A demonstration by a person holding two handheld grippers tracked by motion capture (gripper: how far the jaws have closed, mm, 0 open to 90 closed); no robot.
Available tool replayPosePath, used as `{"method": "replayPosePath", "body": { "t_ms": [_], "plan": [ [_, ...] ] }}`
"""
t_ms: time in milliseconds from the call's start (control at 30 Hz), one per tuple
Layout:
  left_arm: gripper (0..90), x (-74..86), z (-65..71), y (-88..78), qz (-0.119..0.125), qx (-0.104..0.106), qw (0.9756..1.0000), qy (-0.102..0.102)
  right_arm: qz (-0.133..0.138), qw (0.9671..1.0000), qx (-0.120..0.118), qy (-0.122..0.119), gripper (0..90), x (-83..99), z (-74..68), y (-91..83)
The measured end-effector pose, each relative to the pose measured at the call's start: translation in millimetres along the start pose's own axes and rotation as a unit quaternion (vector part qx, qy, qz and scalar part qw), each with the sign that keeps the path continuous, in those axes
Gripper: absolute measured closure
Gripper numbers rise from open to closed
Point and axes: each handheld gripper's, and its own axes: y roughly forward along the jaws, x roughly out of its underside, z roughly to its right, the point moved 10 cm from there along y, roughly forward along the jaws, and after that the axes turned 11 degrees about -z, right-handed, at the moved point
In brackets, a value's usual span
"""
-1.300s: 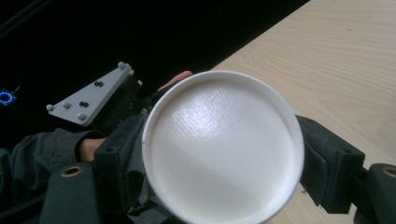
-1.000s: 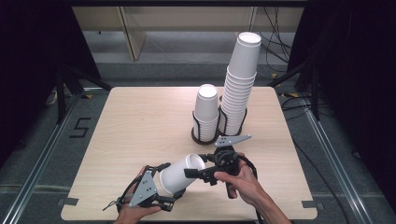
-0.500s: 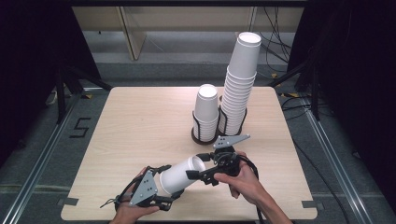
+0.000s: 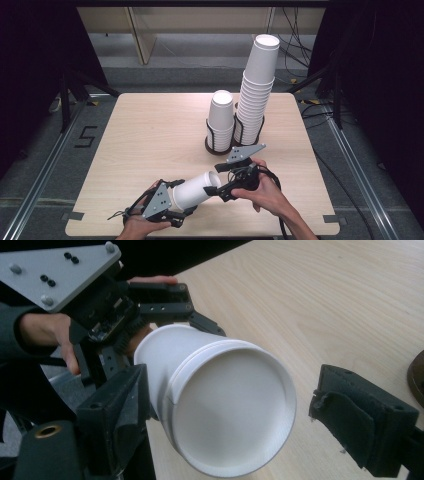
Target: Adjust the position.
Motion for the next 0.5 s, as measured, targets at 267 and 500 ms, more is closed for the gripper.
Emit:
{"method": "replayPosePath", "body": {
  "t_ms": [267, 500],
  "plan": [
    [16.5, 7.3, 1.6, 1.6, -0.041, 0.016, 0.9990, 0.007, -0.052, 0.9964, 0.028, -0.061, 16.0, 9.5, -1.0, 1.7],
    [16.4, 10.9, 5.5, 1.0, -0.077, 0.026, 0.9964, 0.025, -0.101, 0.9861, 0.056, -0.120, 16.3, 16.7, -7.4, 5.9]
  ]
}}
